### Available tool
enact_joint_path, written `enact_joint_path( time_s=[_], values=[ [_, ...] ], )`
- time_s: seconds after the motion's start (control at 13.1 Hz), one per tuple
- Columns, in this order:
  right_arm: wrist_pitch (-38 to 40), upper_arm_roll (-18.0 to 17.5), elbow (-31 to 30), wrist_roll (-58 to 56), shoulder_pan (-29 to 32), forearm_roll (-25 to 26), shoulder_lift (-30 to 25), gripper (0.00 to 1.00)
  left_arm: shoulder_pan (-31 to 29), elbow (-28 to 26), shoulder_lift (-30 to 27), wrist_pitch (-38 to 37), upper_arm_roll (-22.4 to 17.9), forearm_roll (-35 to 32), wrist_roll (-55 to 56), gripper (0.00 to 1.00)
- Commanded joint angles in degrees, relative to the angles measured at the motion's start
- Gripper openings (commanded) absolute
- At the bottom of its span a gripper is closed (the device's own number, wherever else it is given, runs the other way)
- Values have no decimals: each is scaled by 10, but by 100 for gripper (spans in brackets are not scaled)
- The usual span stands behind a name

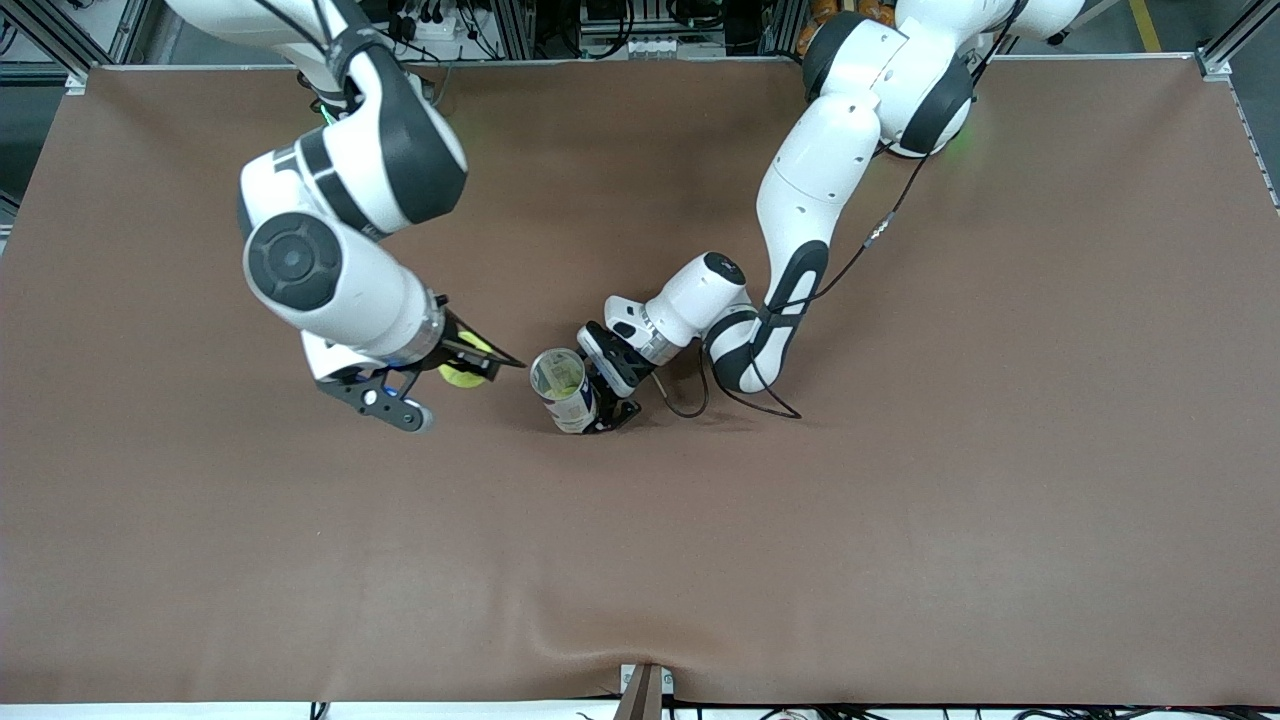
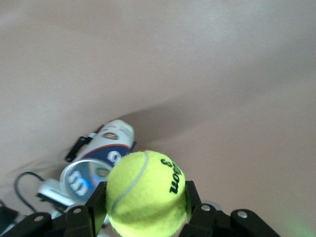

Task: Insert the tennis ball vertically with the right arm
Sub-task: 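Carry the second ball with the right gripper over the can opening, then open the right gripper to drop the ball in, then withdraw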

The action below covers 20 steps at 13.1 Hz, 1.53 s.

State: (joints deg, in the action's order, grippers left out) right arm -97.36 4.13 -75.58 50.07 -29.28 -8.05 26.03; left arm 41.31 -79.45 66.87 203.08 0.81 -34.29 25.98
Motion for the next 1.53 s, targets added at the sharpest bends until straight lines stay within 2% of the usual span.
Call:
enact_joint_path(
  time_s=[0.0,0.38,0.84,0.92,1.0,1.07,1.15,1.45],
  values=[
    [-15,7,13,47,-30,-9,13,0,-2,-1,-5,7,-3,-17,12,80],
    [-50,7,12,128,-71,-3,39,0,-2,0,-6,7,-3,-17,12,80],
    [-50,7,11,133,-76,-6,53,0,-3,0,-6,7,-3,-17,12,80],
    [-50,7,11,133,-76,-7,56,3,-3,0,-6,7,-3,-17,12,81],
    [-50,7,11,133,-73,-8,58,33,-3,0,-6,7,-3,-16,12,81],
    [-51,7,11,133,-72,-9,60,86,-3,1,-6,7,-3,-16,12,81],
    [-53,7,11,136,-75,-8,62,100,-3,1,-6,7,-3,-16,12,81],
    [-54,7,12,140,-70,-9,61,100,-3,0,-5,7,-3,-16,12,81]
  ],
)
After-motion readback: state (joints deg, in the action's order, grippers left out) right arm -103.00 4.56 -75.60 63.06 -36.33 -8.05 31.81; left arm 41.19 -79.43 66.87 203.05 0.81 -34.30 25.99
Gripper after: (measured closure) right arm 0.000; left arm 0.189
